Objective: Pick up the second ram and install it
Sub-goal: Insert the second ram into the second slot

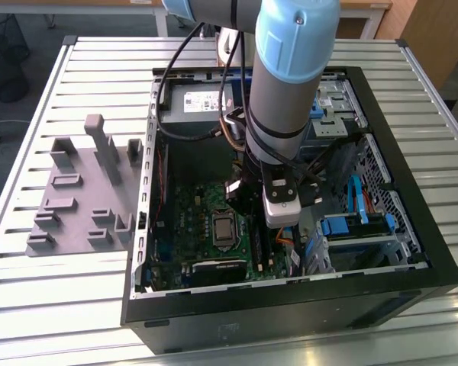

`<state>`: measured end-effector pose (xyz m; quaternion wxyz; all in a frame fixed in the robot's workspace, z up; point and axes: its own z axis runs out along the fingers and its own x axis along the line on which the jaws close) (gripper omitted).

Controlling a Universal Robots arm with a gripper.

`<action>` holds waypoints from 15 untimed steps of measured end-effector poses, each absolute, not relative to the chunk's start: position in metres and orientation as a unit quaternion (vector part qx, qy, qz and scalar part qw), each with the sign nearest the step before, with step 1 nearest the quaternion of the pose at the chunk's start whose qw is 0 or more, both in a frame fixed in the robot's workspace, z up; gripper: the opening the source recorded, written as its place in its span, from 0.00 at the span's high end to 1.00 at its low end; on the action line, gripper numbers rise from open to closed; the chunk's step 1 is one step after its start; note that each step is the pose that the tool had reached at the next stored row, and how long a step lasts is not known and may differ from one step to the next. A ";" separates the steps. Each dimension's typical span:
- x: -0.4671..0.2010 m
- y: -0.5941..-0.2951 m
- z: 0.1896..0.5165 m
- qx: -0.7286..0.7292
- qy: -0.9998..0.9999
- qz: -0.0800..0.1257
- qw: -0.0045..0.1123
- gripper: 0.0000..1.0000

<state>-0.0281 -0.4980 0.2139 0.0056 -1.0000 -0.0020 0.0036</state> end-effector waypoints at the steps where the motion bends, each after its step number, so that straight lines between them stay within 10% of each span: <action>1: -0.028 -0.498 0.214 -1.000 -0.002 0.004 0.006 0.86; 15: -0.027 -0.498 0.213 -1.000 -0.003 0.005 0.006 0.86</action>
